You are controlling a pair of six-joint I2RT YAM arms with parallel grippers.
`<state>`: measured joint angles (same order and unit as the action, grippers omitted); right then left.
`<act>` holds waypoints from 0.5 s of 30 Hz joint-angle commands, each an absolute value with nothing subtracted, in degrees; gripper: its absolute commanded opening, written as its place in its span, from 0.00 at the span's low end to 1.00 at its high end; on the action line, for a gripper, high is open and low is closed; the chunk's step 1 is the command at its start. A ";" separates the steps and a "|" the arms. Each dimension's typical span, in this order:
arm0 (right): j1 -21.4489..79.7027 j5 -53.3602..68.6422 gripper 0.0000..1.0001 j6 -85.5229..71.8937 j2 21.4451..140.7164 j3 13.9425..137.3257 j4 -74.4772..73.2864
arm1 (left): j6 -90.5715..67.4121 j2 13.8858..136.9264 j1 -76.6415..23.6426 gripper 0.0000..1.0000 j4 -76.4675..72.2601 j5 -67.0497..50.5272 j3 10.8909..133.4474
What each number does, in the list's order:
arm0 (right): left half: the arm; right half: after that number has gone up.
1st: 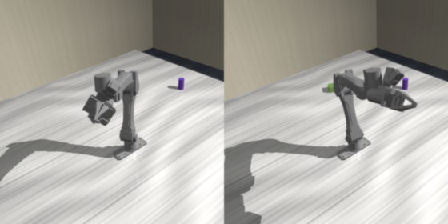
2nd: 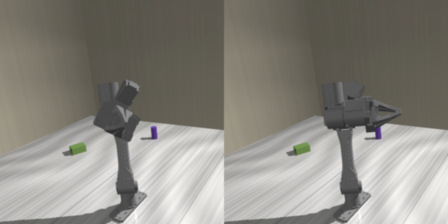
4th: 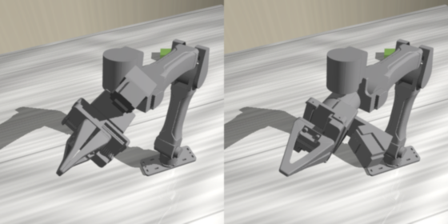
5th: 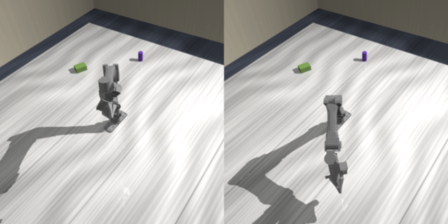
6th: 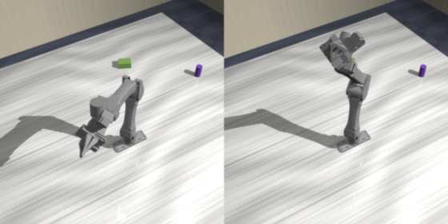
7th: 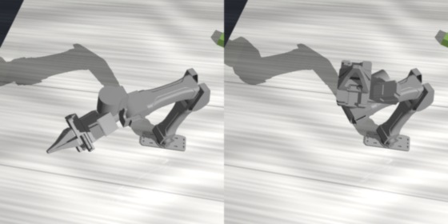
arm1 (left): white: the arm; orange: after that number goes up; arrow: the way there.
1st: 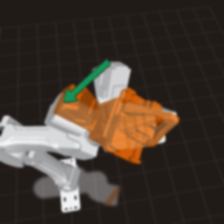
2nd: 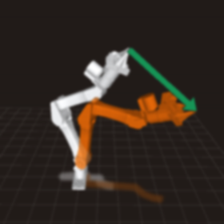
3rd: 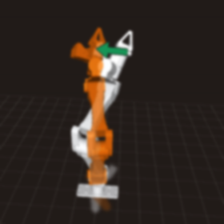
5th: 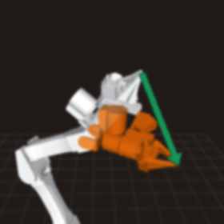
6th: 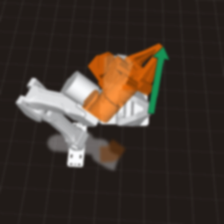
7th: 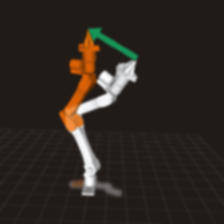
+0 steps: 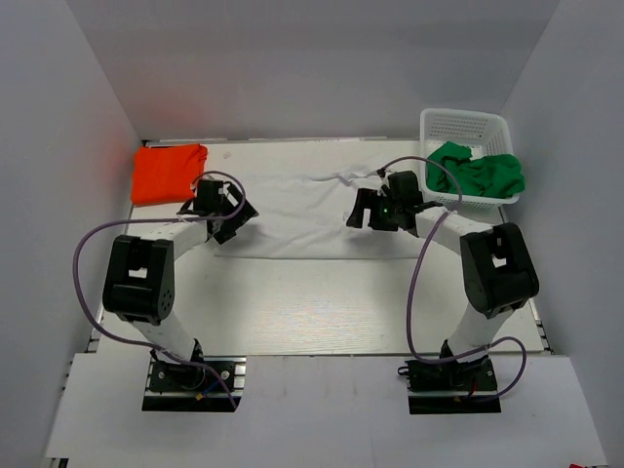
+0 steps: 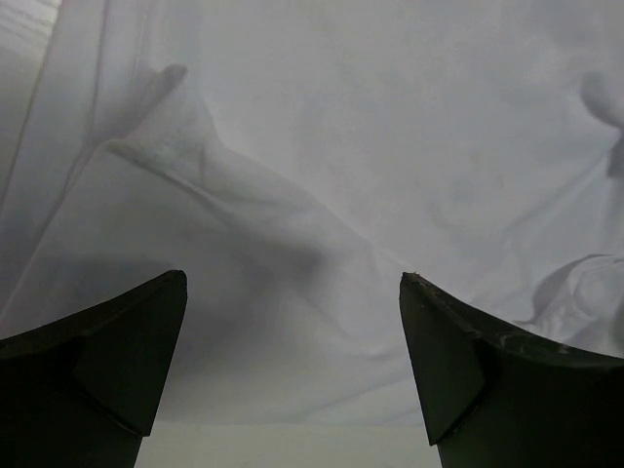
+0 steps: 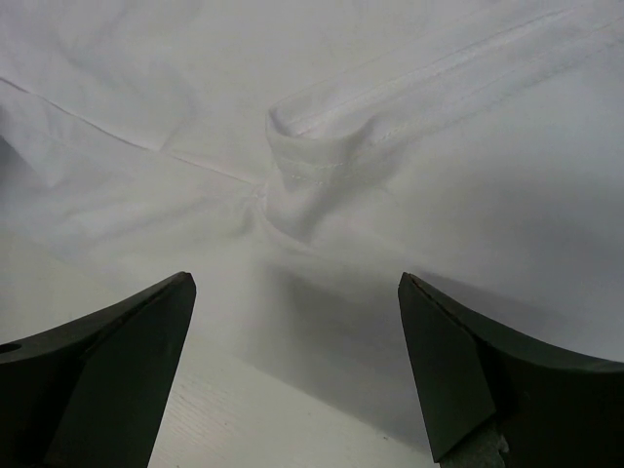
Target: Fold and stack the t-shirts
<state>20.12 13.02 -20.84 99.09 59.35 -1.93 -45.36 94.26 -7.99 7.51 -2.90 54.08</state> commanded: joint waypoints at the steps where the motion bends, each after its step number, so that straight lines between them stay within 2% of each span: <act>1: 20.13 14.06 0.90 -21.71 100.55 60.90 3.33 | -43.95 96.32 -8.17 1.00 7.73 -2.83 57.55; 9: 19.95 12.41 0.90 -22.94 108.54 66.71 2.29 | -43.95 103.88 -7.65 1.00 15.20 2.90 65.12; 15: 20.48 10.19 0.90 -23.46 104.24 59.60 1.14 | -42.80 100.56 -8.17 1.00 16.52 2.11 59.00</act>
<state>20.21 11.79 -22.70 107.59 63.20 2.00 -43.70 103.74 -8.01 13.23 1.50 62.46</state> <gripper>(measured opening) 0.904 0.997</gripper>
